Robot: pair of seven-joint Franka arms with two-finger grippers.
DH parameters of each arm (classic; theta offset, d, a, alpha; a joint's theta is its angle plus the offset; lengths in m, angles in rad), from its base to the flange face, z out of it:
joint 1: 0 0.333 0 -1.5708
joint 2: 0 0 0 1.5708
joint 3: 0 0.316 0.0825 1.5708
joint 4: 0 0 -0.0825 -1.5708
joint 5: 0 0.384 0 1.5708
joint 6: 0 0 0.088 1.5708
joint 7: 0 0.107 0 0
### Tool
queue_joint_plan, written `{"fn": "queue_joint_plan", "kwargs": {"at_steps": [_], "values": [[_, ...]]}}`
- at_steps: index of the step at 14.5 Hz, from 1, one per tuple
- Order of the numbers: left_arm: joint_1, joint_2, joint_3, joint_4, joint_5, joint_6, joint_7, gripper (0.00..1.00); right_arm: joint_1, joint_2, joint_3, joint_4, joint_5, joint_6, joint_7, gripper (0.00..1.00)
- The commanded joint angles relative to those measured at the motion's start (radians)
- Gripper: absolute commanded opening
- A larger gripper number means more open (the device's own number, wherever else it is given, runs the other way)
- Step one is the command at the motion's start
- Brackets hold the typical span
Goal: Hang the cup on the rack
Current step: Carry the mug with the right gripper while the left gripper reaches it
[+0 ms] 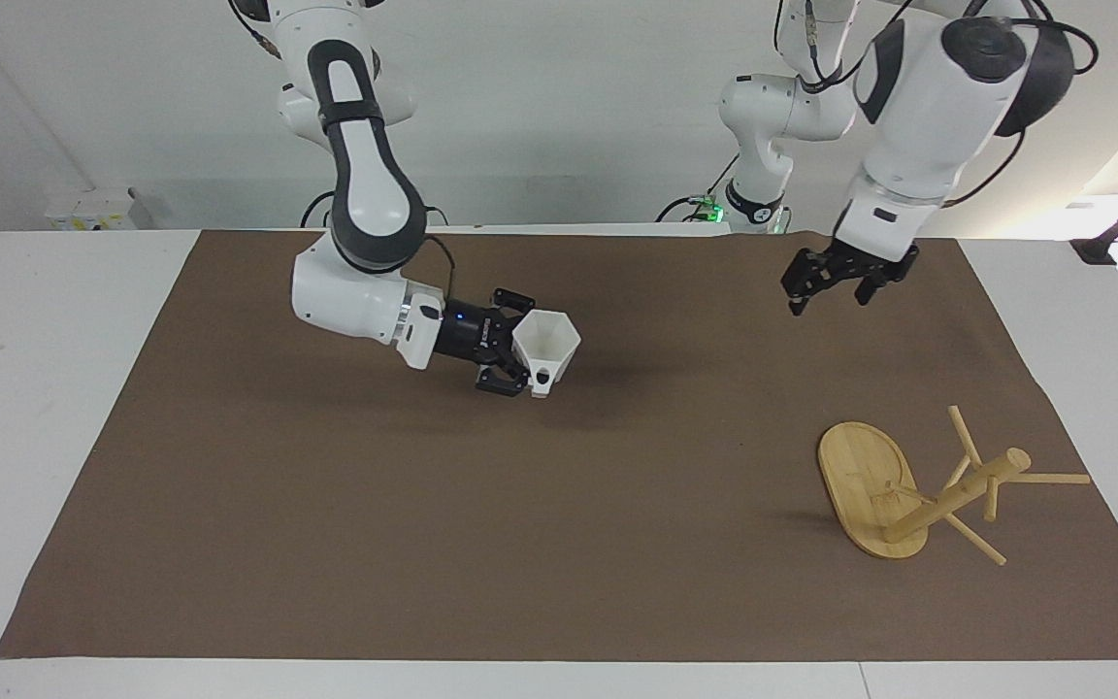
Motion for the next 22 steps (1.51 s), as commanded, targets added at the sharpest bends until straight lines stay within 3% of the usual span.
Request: {"fn": "queue_joint_plan", "kwargs": {"at_steps": [1,3,8,14,19,20,21,22], "values": [[-0.072,0.06,0.016,0.063,-0.013,0.065,-0.213,1.0,0.071,-0.009,-0.003,-0.011,0.076,0.105,0.005,0.3],[-0.121,0.111,0.019,0.129,-0.077,0.046,-0.267,1.0,0.126,-0.008,-0.003,-0.002,0.107,0.193,0.007,0.3],[-0.189,0.148,0.014,0.136,-0.096,0.072,-0.331,1.0,0.153,-0.003,-0.002,0.007,0.112,0.232,0.01,0.3],[-0.235,0.163,0.011,0.093,-0.137,0.097,-0.296,0.99,0.153,-0.003,-0.002,0.009,0.112,0.233,0.01,0.3],[-0.226,0.157,0.01,0.07,-0.211,0.091,-0.146,0.94,0.153,-0.002,0.0,0.009,0.118,0.247,0.01,0.31],[-0.226,0.156,0.01,0.068,-0.211,0.091,-0.131,0.77,0.153,-0.002,0.0,0.01,0.121,0.247,0.01,0.31],[-0.224,0.156,0.011,0.064,-0.211,0.099,-0.111,0.48,0.153,-0.002,0.0,0.013,0.123,0.247,0.012,0.31],[-0.223,0.157,0.013,0.059,-0.211,0.1,-0.082,0.0,0.153,0.0,0.0,0.013,0.124,0.247,0.01,0.31]]}}
